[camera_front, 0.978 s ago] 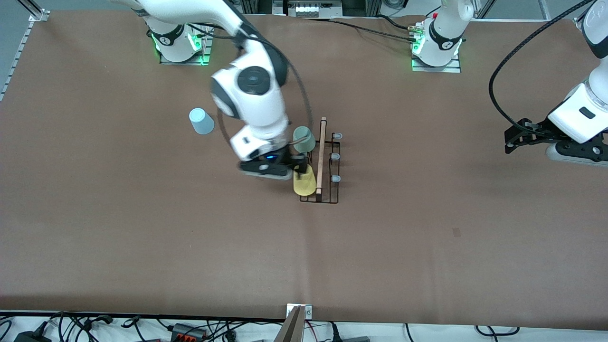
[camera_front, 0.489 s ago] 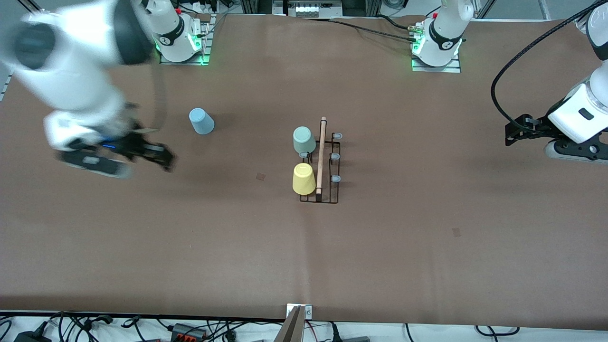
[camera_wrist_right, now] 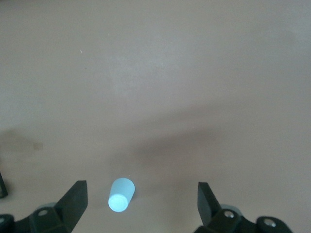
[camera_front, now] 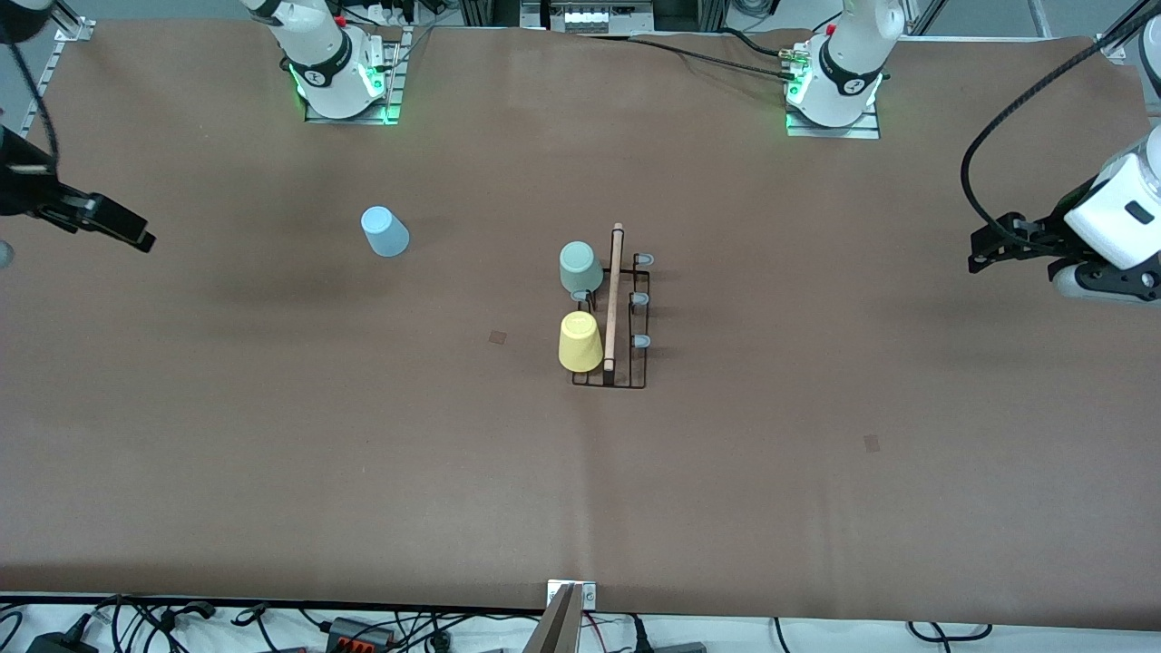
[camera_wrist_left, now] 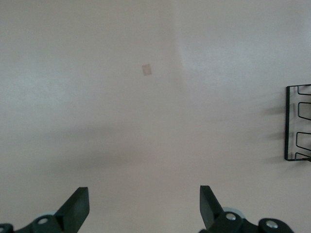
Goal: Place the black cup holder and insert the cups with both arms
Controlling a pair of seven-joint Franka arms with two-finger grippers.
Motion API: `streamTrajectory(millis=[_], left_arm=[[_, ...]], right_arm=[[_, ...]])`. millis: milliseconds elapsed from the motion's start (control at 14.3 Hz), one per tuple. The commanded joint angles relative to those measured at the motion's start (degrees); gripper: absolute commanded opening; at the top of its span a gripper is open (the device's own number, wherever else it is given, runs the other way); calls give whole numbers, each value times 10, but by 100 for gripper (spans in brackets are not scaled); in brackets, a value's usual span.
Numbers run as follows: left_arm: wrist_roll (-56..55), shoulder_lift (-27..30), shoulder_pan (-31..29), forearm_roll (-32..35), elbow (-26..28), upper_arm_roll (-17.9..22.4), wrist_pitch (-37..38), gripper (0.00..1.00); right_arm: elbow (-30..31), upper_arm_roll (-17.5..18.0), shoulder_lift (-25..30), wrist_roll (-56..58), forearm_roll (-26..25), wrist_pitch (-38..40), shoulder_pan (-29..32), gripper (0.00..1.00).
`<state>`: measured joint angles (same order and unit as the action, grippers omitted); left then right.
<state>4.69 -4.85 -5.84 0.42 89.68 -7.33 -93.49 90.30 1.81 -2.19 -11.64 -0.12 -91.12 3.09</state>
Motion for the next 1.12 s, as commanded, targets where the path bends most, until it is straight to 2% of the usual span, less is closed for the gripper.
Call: streamTrajectory(millis=[0,419,838,1048], left_arm=[[0,27,-3,-8,4,-6,28,100],[-3,41,-5,-11,16,-7,23,100],[-2,77,-3,-14,63,-9,23,100],[0,82,-3,-14,64,-10,29,100]], right_arm=[[-7,0,-10,42,11,8,2,100],[-7,10,-11,65,0,2,-1,100],[-2,8,-9,68,1,1,-7,100],[-5,8,-12,68,0,-2,-6,100]])
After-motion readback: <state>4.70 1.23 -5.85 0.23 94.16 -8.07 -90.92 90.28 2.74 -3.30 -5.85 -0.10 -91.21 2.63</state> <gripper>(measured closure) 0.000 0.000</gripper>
